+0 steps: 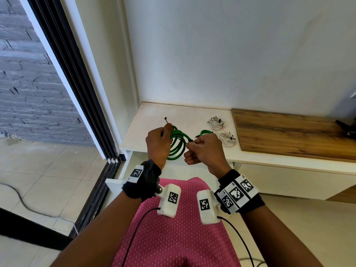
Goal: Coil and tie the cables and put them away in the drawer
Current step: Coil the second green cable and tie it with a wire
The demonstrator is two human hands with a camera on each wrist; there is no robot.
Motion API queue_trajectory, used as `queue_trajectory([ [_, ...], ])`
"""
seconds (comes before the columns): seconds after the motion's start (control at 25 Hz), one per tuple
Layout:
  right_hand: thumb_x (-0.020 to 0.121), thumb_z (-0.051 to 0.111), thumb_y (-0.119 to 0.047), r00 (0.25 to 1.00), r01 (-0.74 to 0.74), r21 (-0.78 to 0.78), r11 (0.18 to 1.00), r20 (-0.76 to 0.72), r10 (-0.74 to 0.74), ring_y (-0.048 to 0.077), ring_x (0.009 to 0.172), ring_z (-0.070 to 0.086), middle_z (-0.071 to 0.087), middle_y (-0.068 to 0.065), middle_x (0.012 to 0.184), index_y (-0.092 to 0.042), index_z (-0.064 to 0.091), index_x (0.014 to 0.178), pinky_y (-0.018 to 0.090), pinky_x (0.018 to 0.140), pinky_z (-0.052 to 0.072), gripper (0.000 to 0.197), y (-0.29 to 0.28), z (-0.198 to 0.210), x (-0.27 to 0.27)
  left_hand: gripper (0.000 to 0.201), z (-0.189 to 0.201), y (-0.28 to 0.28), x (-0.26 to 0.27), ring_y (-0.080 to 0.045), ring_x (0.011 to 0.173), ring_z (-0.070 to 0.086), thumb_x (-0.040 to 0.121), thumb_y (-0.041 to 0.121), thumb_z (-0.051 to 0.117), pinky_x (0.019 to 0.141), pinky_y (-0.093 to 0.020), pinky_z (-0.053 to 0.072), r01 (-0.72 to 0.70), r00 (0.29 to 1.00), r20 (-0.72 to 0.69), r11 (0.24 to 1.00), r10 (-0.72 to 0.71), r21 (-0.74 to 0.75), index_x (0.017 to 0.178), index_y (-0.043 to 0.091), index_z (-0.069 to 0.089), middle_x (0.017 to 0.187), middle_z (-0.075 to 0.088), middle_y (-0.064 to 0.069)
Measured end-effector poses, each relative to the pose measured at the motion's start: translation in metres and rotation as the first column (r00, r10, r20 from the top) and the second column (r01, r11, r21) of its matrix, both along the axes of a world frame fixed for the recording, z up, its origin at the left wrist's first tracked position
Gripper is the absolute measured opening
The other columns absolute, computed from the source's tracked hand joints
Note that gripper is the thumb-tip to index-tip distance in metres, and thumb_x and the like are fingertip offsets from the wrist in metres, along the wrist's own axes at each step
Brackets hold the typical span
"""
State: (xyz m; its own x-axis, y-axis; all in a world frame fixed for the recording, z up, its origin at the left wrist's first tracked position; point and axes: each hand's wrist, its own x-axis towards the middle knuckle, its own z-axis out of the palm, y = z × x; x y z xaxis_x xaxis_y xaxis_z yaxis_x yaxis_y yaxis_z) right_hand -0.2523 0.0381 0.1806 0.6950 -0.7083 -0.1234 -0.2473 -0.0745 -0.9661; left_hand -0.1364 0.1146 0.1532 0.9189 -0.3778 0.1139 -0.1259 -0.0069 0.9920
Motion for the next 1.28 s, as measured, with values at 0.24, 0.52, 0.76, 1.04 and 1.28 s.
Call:
queue_trajectory([
  [0.24,0.086,0.069,-0.006,0.987,-0.161,-0.011,0.987,0.012,0.162,0.034,0.057,0.069,0.07,0.022,0.068,0.008,0.065,0.083,0.034,0.053,0.057,0.015,0.002,-0.001,-0.003,0.04,-0.003,-0.004,0.0,-0.017,0.048,0.04,0.09,0.029,0.057,0.058,-0.035,0.035,-0.001,0.999,-0.032,1.0,0.002,0.022,0.066,-0.002,0.065,0.047,0.049,-0.002],
  [0.52,0.085,0.068,-0.005,0.995,-0.094,-0.123,0.988,-0.029,0.091,0.028,0.049,0.065,0.069,0.019,0.063,0.005,0.064,0.079,0.032,0.049,0.056,0.012,-0.001,-0.002,-0.002,0.038,-0.004,-0.004,0.0,-0.016,0.052,0.04,0.093,0.025,0.056,0.051,-0.027,0.033,0.053,0.983,-0.168,0.995,-0.067,-0.083,0.084,-0.01,0.066,0.063,0.051,-0.014],
  [0.76,0.083,0.068,-0.005,0.995,-0.065,-0.28,0.958,-0.087,0.043,0.024,0.047,0.067,0.069,0.014,0.062,0.001,0.063,0.075,0.034,0.048,0.058,0.011,0.003,-0.008,0.003,0.041,-0.005,-0.008,-0.008,-0.02,0.056,0.044,0.093,0.027,0.055,0.056,-0.032,0.036,0.068,0.984,-0.163,0.996,-0.076,-0.053,0.083,-0.011,0.064,0.065,0.053,-0.016],
  [1.04,0.087,0.067,-0.009,0.975,-0.208,0.085,0.974,0.094,0.2,0.032,0.059,0.068,0.07,0.023,0.074,0.004,0.061,0.096,0.034,0.051,0.057,0.016,-0.003,0.014,-0.018,0.034,-0.003,-0.006,-0.001,-0.014,0.048,0.046,0.093,0.022,0.054,0.053,-0.027,0.036,0.027,0.989,-0.145,0.997,-0.038,-0.071,0.065,0.019,0.071,0.061,0.059,-0.011],
  [1.28,0.093,0.053,0.003,0.936,-0.335,0.328,0.883,0.22,0.274,0.031,0.063,0.07,0.068,0.029,0.084,0.007,0.058,0.109,0.029,0.051,0.057,0.017,-0.005,0.028,-0.035,0.032,-0.01,-0.005,0.002,-0.015,0.051,0.054,0.095,0.024,0.053,0.065,-0.038,0.049,0.068,0.994,0.083,0.991,-0.078,0.113,0.073,0.008,0.071,0.055,0.06,-0.005],
])
